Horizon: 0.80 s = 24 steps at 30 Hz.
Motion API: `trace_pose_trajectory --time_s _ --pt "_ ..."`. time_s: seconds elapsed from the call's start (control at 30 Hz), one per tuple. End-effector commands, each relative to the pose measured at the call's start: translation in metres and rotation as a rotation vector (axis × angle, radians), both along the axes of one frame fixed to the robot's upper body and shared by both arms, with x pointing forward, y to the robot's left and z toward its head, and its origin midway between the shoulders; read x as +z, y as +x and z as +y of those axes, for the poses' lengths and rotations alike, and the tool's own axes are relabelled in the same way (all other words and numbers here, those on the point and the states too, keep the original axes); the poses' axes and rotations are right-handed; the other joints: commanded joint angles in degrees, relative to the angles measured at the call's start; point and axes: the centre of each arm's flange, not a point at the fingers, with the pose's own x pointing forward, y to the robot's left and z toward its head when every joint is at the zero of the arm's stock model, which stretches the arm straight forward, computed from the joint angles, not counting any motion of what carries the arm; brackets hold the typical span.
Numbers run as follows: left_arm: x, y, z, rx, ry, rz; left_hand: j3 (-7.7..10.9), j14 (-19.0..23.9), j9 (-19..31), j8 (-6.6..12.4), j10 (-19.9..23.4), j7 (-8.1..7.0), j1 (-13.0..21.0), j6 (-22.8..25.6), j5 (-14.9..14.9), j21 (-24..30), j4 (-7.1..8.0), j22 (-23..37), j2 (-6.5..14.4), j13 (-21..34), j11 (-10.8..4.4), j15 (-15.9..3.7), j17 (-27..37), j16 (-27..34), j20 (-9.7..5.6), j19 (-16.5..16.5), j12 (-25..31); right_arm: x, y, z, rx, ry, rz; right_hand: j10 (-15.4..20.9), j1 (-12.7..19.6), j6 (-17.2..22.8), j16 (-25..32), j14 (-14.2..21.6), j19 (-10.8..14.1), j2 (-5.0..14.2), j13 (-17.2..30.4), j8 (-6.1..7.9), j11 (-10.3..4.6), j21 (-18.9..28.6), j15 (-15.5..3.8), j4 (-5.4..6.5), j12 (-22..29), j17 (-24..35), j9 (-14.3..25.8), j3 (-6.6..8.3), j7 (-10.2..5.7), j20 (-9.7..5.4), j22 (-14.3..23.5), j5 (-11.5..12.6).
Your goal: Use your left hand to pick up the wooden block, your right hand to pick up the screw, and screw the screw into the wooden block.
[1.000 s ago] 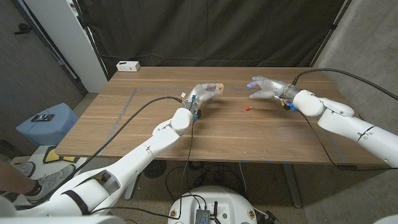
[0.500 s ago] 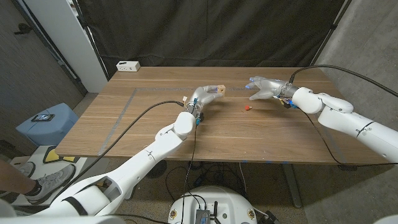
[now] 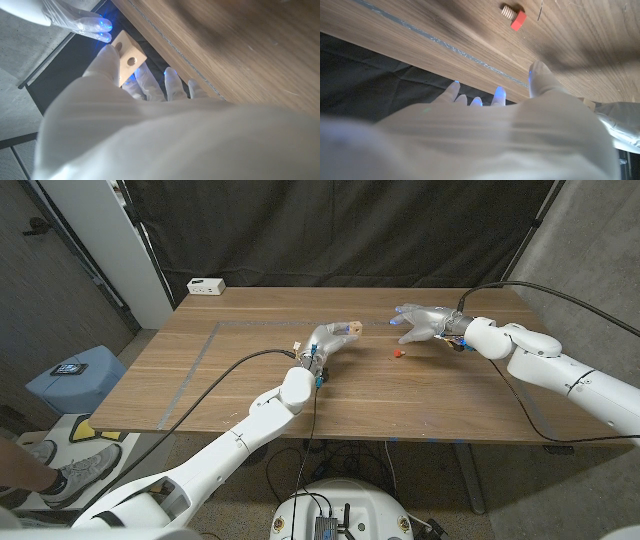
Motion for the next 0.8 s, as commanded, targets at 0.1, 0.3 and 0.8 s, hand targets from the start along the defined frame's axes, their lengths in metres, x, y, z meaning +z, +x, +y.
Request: trace_pose_trajectory --time_s 0.1,0.3,0.8 --pt "-0.009 -0.010 0.006 0.021 0.046 -0.010 -0.18 -0.04 0.32 0.02 -0.26 -0.12 0.06 0.22 -0.16 0.02 0.03 0.19 0.71 0.13 0.09 -5.80 0.17 0.07 -0.17 0.16 -0.14 0.002 0.001 0.018 -0.001 -0.085 0.015 -0.93 1.15 -0.02 -0.21 -0.41 0.43 -0.22 0.10 -0.01 0.29 0.07 0.61 0.41 -0.21 0.10 0.25 0.30 0.08 0.25 0.11 0.07" --pt "-0.013 -0.013 0.005 0.002 0.057 -0.012 -0.22 -0.06 0.32 0.01 -0.26 -0.13 0.10 0.28 -0.16 0.03 -0.02 0.19 0.76 0.17 0.09 -5.82 0.17 0.07 -0.25 0.14 -0.21 0.000 -0.001 0.021 -0.016 -0.122 0.019 -1.20 1.45 0.03 -0.30 -0.62 0.38 -0.28 0.10 -0.03 0.42 0.02 0.67 0.47 -0.24 0.12 0.29 0.34 0.08 0.34 0.12 0.01" --pt "-0.022 -0.018 0.006 -0.017 0.082 -0.021 -0.34 -0.06 0.33 0.00 -0.29 -0.13 0.11 0.44 -0.15 0.02 -0.06 0.20 0.90 0.27 0.09 -6.10 0.20 0.09 -0.27 0.05 -0.37 -0.007 0.002 0.020 -0.043 -0.138 0.048 -1.64 1.80 0.08 -0.39 -0.82 0.41 -0.57 0.12 -0.06 0.34 0.00 0.76 0.63 -0.25 0.16 0.38 0.28 0.10 0.47 0.14 -0.10"
